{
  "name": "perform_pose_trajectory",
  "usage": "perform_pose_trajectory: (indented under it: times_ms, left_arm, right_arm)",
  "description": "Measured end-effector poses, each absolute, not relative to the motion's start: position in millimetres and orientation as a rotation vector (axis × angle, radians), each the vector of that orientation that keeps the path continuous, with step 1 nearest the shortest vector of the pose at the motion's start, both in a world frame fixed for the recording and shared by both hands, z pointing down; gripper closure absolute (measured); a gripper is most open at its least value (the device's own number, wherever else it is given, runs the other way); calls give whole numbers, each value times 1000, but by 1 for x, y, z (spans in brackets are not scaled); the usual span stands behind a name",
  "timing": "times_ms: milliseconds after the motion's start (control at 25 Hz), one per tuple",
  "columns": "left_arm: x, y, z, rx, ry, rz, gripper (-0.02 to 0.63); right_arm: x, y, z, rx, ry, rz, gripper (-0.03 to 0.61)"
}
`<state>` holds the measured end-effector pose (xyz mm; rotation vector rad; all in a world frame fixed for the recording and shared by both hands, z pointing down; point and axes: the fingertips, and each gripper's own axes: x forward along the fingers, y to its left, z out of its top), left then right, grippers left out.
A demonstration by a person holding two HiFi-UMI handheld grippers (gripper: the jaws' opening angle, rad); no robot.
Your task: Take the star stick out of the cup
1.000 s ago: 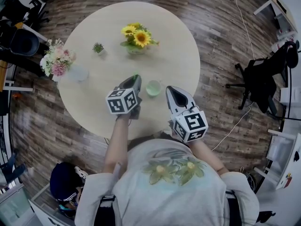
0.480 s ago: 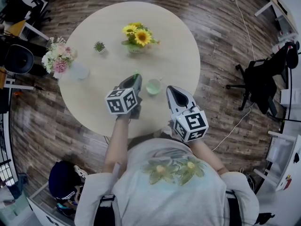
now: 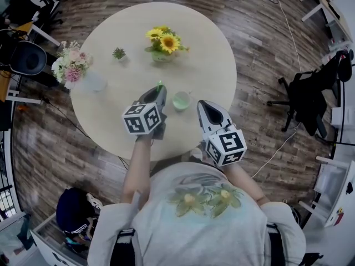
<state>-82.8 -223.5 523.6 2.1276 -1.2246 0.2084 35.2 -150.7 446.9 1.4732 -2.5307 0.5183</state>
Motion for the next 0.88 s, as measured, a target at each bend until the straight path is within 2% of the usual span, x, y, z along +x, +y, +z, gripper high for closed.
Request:
perform_pose_trajectory:
  times_ms: [880]
  left_arm:
    - [-93,-207,481,2164,-1302,115,596]
  right_arm:
    - [55,-143,435,1534,-2541,486,563]
